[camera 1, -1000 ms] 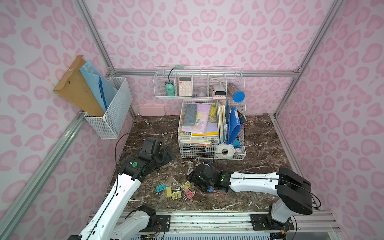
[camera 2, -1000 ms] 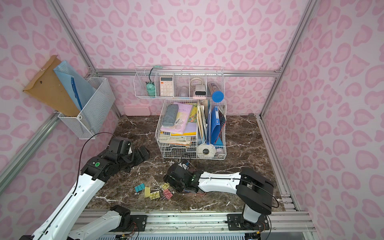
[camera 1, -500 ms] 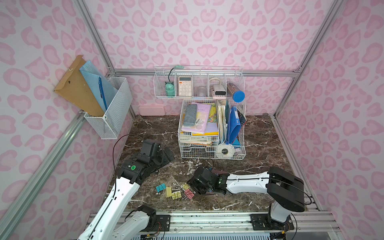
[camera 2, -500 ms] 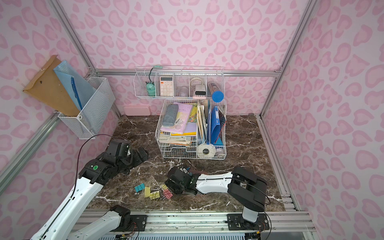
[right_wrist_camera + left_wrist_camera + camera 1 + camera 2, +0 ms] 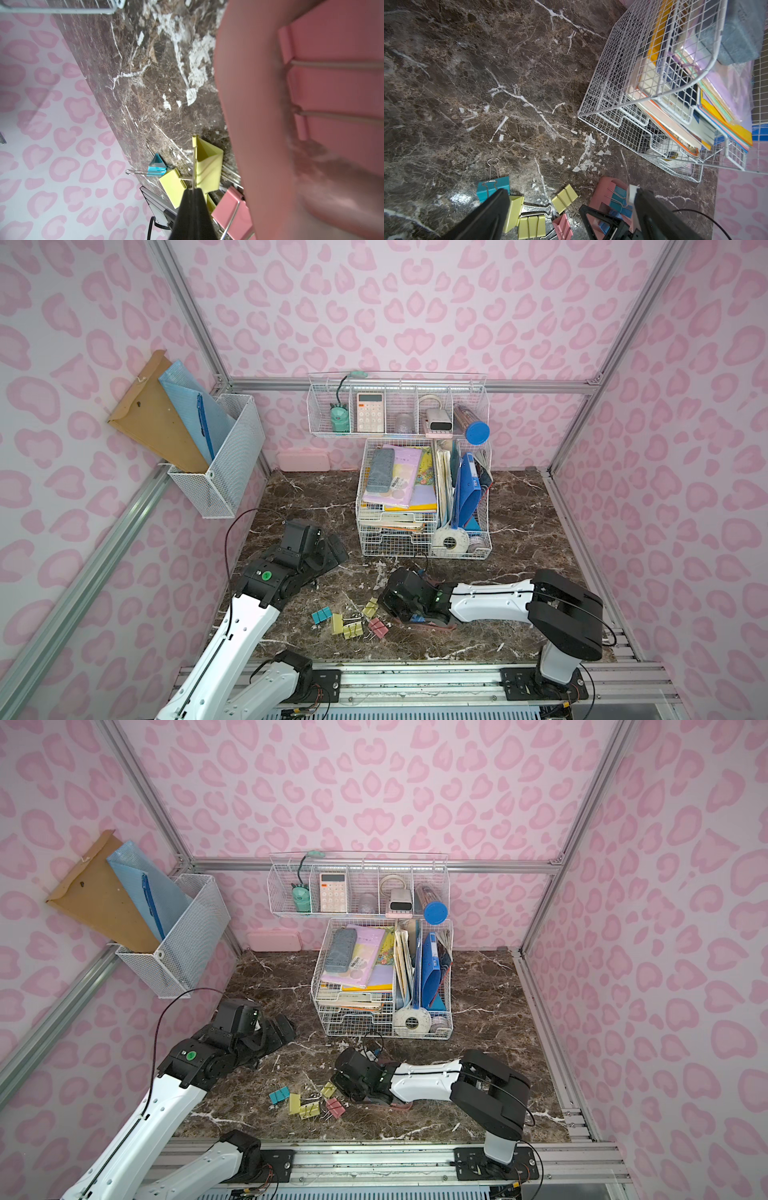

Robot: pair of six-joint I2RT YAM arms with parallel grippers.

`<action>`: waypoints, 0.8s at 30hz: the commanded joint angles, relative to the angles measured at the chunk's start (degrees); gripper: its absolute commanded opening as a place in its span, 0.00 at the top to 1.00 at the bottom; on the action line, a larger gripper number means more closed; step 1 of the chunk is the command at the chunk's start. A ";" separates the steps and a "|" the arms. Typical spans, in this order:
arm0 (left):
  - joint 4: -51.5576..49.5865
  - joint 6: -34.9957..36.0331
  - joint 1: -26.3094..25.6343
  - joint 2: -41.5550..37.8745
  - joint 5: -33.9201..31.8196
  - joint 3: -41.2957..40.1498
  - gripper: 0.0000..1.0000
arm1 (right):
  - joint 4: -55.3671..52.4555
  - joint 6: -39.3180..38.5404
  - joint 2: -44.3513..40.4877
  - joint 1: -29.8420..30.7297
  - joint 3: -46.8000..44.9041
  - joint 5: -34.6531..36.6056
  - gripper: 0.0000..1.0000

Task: Put the binder clips in the storage box
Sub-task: Pick up the binder clip at the center of the board.

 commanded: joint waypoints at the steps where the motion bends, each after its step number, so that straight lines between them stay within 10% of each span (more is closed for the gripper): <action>1: -0.98 1.09 0.06 -0.22 -0.79 -0.15 0.01 | 0.20 -2.24 -0.30 -0.07 0.74 0.00 0.94; 8: -0.91 1.01 0.09 -0.13 -0.79 -0.21 0.01 | 0.22 -4.10 0.08 -0.07 0.88 -1.14 0.68; 24: -1.63 2.10 0.09 -1.16 -2.11 -0.52 0.01 | 0.05 -9.96 0.56 0.11 5.66 -0.02 1.00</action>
